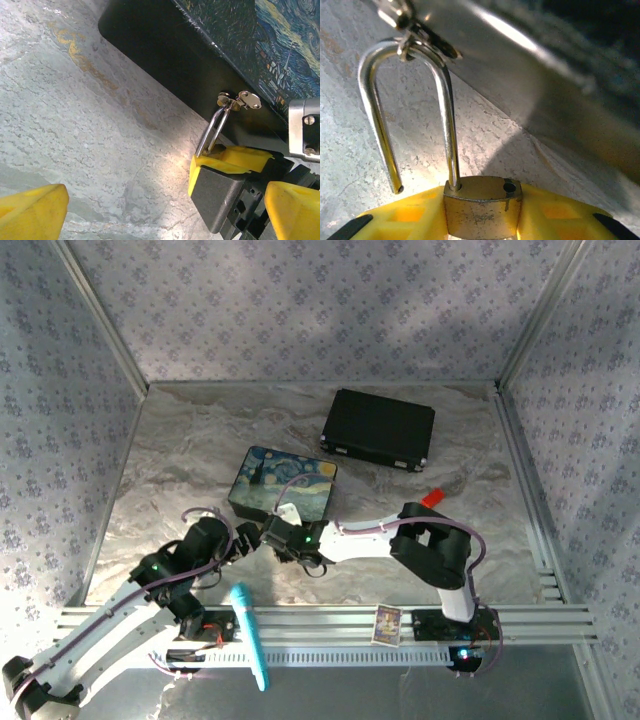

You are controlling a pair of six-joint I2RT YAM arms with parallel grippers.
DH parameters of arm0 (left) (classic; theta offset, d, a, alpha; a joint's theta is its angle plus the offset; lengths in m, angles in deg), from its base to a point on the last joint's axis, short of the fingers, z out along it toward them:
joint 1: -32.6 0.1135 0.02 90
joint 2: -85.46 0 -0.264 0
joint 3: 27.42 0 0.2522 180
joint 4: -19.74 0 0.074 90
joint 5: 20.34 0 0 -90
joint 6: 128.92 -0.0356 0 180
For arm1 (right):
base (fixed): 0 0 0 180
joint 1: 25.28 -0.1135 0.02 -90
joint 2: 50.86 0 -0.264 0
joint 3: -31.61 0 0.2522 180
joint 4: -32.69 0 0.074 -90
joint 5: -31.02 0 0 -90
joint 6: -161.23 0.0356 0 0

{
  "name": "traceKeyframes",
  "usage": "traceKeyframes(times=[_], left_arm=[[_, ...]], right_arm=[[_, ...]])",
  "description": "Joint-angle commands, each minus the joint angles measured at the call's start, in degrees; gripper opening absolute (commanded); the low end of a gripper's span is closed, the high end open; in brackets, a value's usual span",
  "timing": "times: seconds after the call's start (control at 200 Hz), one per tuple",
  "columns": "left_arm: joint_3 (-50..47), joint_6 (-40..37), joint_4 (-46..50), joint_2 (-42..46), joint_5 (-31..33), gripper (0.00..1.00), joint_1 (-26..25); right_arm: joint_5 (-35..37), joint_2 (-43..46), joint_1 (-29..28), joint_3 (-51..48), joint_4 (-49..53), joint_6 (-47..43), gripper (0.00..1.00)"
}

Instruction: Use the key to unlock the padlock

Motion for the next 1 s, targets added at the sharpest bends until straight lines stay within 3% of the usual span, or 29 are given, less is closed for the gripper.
traceKeyframes(times=[0.0, 0.125, 0.36, 0.555, 0.675, 0.83, 0.994], left_arm=[[0.0, 0.3, -0.7, 0.2, -0.2, 1.0, 0.2], [0.8, -1.9, -0.6, -0.3, 0.5, 1.0, 0.2], [5.4, -12.8, -1.9, -3.9, 2.2, 1.0, -0.9], [12.8, -26.6, -2.2, -10.6, 8.3, 1.0, -7.8], [19.3, -36.1, -0.6, -19.5, 14.1, 1.0, -13.3], [27.5, -53.4, 0.6, -37.4, 21.3, 1.0, -21.8], [34.9, -65.6, 1.2, -54.2, 22.5, 0.92, -21.8]], right_arm=[[1.7, 0.2, -0.2, 0.5, 1.1, 0.9, 0.33], [1.4, 2.4, -0.3, -2.6, -0.4, 1.0, 0.2], [0.1, 8.8, 0.7, -11.1, -3.2, 2.8, 0.16], [-1.7, 16.2, 2.0, -19.4, -4.5, 3.5, 0.15], [-3.2, 21.1, 3.6, -24.8, -5.8, 4.0, 0.15], [-5.8, 25.6, 6.7, -31.1, -9.5, 5.1, 0.14], [-7.5, 27.1, 8.1, -35.8, -16.0, 8.5, 0.14]])
